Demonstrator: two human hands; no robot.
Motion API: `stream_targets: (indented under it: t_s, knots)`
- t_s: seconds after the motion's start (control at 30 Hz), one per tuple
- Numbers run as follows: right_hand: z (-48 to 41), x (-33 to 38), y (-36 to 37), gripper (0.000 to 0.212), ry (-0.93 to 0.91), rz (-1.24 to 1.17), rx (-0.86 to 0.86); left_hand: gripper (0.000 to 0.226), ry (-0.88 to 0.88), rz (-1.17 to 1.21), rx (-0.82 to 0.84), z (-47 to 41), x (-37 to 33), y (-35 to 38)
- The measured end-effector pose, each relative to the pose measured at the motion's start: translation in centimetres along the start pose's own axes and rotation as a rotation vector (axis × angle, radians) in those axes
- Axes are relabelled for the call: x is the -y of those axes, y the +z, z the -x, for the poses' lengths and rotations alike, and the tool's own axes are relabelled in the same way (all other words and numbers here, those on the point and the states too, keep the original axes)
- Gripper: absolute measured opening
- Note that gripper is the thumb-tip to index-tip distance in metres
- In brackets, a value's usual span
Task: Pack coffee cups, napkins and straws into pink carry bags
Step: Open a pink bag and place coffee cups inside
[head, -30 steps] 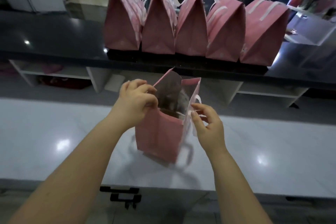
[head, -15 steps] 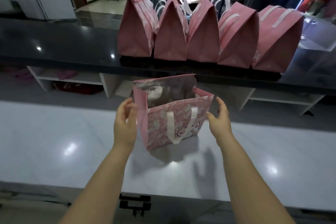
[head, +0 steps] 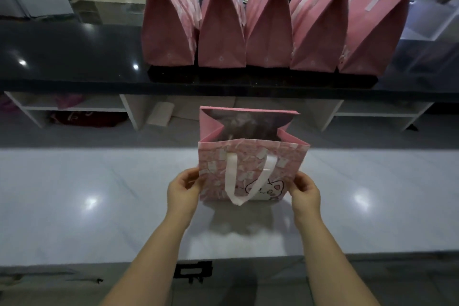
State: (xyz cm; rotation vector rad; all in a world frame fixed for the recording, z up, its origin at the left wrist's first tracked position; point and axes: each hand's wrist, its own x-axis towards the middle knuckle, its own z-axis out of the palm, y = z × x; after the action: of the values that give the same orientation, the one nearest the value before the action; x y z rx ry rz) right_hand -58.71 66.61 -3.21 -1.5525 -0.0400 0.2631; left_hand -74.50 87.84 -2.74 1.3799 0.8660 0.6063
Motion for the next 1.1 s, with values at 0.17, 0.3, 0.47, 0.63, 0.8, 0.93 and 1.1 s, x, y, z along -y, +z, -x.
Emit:
stream_targets:
  t_s: [0.17,0.3,0.47,0.63,0.8,0.93,1.1]
  knots:
    - [1.2,0.6,-3.5,0.014,0.014,-0.058,-0.190,0.017,-0.018,0.067,0.093,-0.2,-1.0,4.1]
    - [2.6,2.1,-8.6,0.010,-0.041,-0.136,-0.379,0.017,-0.013,0.097,0.267,0.4,-2.1,10.0]
    - [5.9,3.3,-17.8,0.019,-0.126,-0.207,-0.685,0.026,0.052,0.070,0.555,4.9,-2.8,19.7]
    - [9.1,3.6,-28.9,0.021,-0.166,-0.242,-0.886,0.021,0.085,0.003,0.753,12.6,-1.4,30.0]
    - [10.8,3.3,-41.6,0.021,-0.195,-0.265,-1.032,0.019,0.132,0.024,0.898,21.9,0.2,41.4]
    - [10.3,4.6,-52.3,0.020,-0.202,-0.280,-1.080,0.019,0.090,0.065,0.943,28.4,0.4,50.4]
    - [6.8,6.0,-61.2,0.026,-0.213,-0.238,-1.058,0.020,0.047,0.077,0.904,32.6,0.3,59.0]
